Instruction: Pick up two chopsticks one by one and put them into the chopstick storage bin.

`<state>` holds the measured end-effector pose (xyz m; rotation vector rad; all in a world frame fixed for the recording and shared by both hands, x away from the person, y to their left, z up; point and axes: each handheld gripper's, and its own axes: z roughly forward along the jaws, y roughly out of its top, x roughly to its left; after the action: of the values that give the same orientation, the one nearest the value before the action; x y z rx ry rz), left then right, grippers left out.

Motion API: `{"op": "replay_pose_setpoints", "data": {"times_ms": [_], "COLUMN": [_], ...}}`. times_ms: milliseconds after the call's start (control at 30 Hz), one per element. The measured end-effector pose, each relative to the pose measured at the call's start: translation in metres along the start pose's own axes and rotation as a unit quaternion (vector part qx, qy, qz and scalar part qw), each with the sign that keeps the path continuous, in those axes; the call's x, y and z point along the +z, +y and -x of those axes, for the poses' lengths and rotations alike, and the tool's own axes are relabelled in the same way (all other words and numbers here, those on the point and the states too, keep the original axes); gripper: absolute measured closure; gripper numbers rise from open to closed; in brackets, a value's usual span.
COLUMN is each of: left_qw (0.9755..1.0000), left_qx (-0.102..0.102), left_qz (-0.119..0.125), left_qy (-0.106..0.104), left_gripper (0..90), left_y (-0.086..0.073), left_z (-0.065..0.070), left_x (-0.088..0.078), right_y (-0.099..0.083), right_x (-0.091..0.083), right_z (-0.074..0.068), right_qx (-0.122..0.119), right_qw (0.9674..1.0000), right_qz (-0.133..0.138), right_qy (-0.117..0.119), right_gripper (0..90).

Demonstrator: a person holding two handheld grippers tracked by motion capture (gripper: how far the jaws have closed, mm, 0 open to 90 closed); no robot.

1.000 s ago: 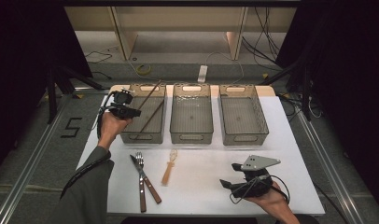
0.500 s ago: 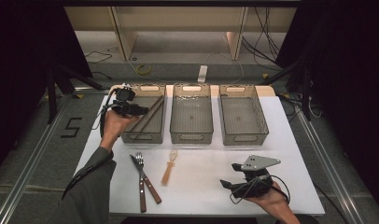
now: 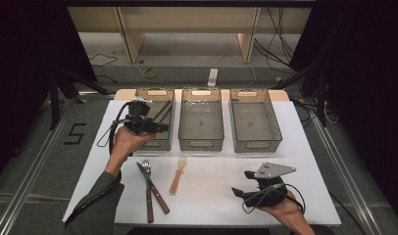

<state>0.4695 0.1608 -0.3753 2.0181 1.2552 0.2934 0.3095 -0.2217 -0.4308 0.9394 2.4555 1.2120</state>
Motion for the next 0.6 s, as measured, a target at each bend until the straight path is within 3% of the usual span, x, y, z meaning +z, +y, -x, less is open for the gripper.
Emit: {"op": "replay_pose_setpoints", "data": {"times_ms": [233,600], "left_qw": [0.9997,0.9984], "left_qx": [0.019,0.041], "left_qz": [0.000,-0.035], "left_qy": [-0.013,-0.018], "left_gripper": [20.4,16.8], "left_y": [-0.007,-0.023], "left_z": [0.021,0.041], "left_x": [-0.006,-0.001], "right_y": [0.000,0.000], "right_x": [-0.003,-0.004], "right_z": [0.001,0.002], "right_qx": [0.002,0.003], "right_qw": [0.9999,0.9999], "right_qz": [0.010,0.015], "right_qy": [-0.005,-0.009], "right_gripper": [28.6,28.5]}}
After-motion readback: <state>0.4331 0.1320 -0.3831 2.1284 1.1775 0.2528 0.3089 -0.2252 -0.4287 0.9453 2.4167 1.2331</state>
